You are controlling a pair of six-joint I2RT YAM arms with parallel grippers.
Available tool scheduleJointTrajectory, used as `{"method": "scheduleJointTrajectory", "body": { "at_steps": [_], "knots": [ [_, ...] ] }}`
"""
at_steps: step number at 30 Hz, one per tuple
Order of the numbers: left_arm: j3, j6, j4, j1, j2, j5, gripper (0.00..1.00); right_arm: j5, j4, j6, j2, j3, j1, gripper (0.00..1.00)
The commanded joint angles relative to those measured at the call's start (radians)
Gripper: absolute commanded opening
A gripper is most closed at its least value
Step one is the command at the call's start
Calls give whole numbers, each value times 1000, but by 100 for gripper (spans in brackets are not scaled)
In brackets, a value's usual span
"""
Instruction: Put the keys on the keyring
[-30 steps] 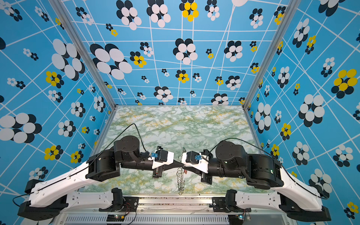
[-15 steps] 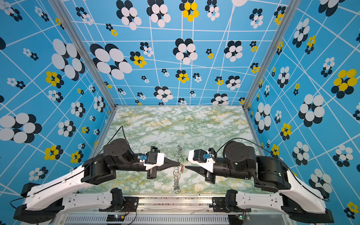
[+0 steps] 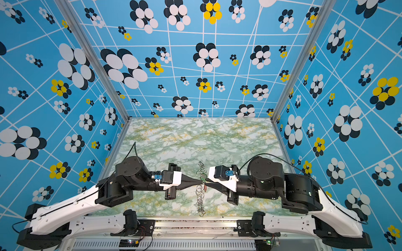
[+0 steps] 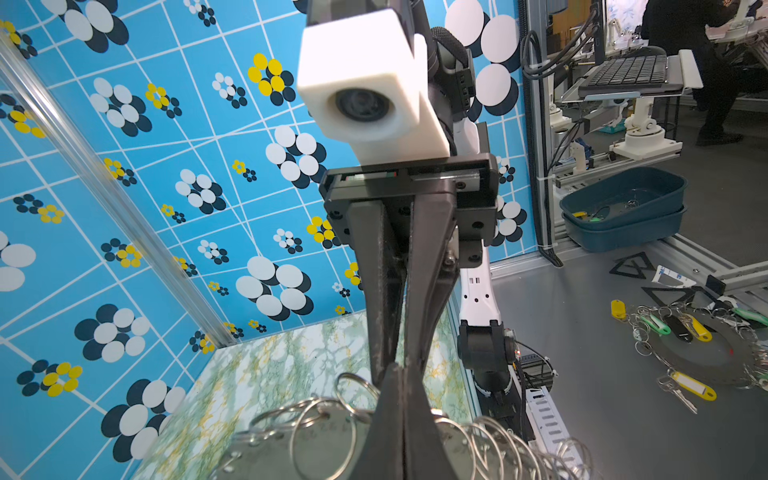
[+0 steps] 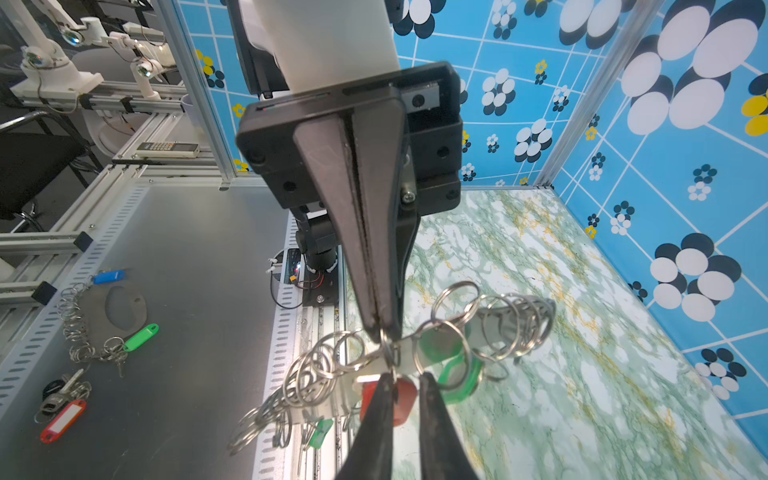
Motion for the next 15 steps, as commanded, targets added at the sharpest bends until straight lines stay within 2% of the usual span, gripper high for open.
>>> {"method": "scheduleJointTrajectory", "body": {
  "at_steps": [1, 5, 11, 15],
  "knots": [
    [-9, 3, 97, 10, -22, 20, 0, -8, 28, 8, -4, -17, -4, 12],
    [-17, 5, 120, 10, -23, 15, 0, -6, 29, 7, -5, -21, -3, 0],
    [-79, 1, 233, 20, -41, -6, 0, -18, 53, 33, -17, -56, -4, 0],
    [-117, -44, 330, 46, -34, 21, 0, -43, 91, 49, -10, -94, -4, 0]
  ]
}}
